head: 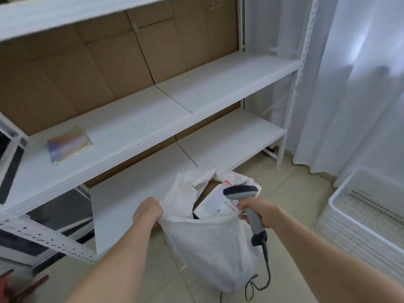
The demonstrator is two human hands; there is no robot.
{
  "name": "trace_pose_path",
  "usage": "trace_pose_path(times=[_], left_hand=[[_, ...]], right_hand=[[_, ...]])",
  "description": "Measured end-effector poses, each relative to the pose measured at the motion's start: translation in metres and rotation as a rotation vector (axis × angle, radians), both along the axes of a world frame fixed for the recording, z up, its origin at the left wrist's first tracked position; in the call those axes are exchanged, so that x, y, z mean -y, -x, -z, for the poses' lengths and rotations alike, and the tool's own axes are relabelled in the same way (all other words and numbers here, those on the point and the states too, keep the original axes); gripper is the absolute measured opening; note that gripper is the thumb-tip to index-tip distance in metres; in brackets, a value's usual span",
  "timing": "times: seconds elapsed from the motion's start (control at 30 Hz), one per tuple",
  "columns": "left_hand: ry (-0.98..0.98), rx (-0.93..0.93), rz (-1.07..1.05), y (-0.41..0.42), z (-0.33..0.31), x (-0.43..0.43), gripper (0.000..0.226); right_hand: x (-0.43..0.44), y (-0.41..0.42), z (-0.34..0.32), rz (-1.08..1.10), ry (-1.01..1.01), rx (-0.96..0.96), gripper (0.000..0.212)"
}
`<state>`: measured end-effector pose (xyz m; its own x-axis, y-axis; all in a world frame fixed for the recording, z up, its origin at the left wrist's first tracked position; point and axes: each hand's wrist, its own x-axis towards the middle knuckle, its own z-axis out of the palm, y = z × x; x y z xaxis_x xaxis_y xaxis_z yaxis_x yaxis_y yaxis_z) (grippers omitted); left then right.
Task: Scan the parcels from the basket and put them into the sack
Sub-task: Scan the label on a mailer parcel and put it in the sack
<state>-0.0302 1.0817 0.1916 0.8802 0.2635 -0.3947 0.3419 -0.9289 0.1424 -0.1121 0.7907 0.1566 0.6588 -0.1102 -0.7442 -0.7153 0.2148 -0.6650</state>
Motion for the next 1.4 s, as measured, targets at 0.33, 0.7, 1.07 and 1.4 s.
trace_pose_path(times=[0.33, 0.7, 1.07, 1.4], left_hand=[[-0.351, -0.361, 0.331, -0.063, 0.001, 0.029, 0.047], [-0.084, -0.178, 0.181, -0.223, 0.106, 0.102, 0.072], [0.495, -0.158, -0.054, -0.260, 0.141, 0.106, 0.026], [0.199, 0.247, -0.087, -0.266, 0.068, 0.082, 0.030]], right_hand=[[0.040, -0.052, 0.005, 0.231, 0.027, -0.019, 0.020], [0.087, -0.122, 0.106, 0.346, -0.088, -0.333, 0.033], [0.064, -0.157, 0.150, 0.438, -0.152, -0.274, 0.025], [0.075, -0.163, 0.104, 0.557, -0.001, -0.122, 0.014]])
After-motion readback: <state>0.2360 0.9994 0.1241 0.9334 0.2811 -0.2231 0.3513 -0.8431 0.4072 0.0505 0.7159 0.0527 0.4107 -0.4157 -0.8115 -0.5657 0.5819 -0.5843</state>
